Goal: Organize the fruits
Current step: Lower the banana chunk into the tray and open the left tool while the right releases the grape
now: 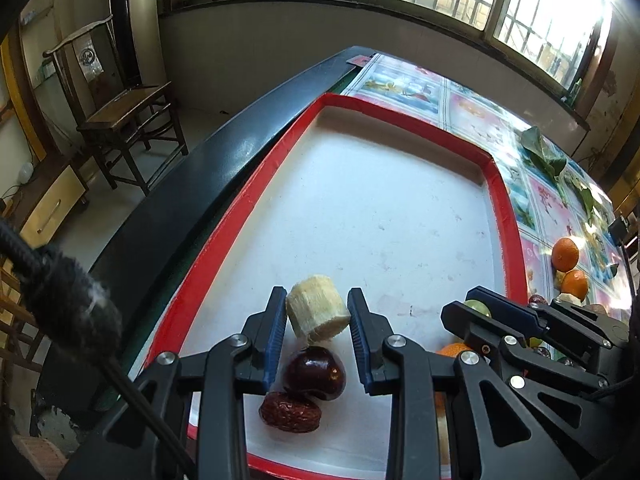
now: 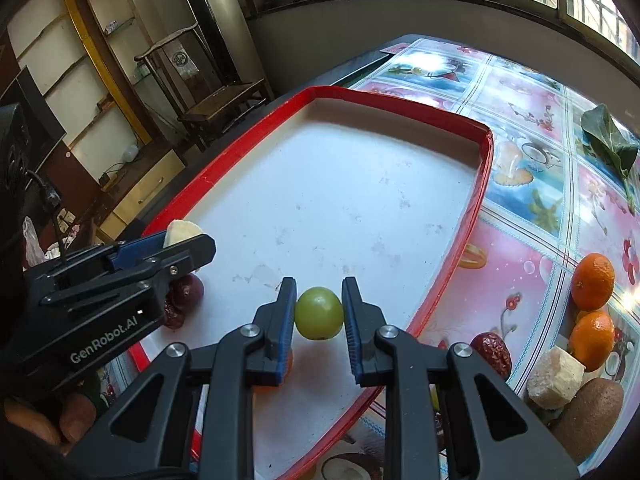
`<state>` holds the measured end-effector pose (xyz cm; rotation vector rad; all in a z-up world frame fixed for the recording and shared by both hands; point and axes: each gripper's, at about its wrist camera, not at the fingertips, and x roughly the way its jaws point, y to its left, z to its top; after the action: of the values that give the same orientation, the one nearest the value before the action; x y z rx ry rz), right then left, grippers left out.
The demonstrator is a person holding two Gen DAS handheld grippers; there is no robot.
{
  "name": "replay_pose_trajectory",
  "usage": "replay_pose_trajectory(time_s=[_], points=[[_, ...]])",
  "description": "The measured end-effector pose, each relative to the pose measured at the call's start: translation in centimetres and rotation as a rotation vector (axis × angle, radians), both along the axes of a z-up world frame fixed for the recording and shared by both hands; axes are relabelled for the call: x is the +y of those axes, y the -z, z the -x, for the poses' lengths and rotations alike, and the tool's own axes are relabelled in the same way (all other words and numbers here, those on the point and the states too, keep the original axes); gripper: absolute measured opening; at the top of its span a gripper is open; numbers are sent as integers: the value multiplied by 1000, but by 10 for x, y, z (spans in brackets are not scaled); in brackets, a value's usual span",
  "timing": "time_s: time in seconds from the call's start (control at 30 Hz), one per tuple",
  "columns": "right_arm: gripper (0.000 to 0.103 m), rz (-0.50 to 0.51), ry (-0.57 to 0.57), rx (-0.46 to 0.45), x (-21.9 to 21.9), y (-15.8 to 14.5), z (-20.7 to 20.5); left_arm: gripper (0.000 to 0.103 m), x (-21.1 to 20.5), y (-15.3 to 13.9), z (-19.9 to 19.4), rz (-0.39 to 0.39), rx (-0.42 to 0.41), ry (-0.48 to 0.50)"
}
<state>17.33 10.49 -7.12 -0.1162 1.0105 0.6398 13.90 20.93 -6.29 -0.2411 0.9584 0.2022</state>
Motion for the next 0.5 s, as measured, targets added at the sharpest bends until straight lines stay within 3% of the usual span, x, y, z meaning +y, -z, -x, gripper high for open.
replay_pose_trajectory(time_s=[0.23,0.3,0.43,0.5], points=[[26,9,-3,-6,0,4,0,32,-2,2,4,-23,23,0],[26,-1,-1,0,-2,3,-1,37,-1,-2,7,-10,15,-5],[44,-41,27,6,-13,-5,1,46,-3,-17,17,3,-25,-12],[44,-65,42,-1,-24,-13,5,50,-5,-24,23,19,-47,-16]])
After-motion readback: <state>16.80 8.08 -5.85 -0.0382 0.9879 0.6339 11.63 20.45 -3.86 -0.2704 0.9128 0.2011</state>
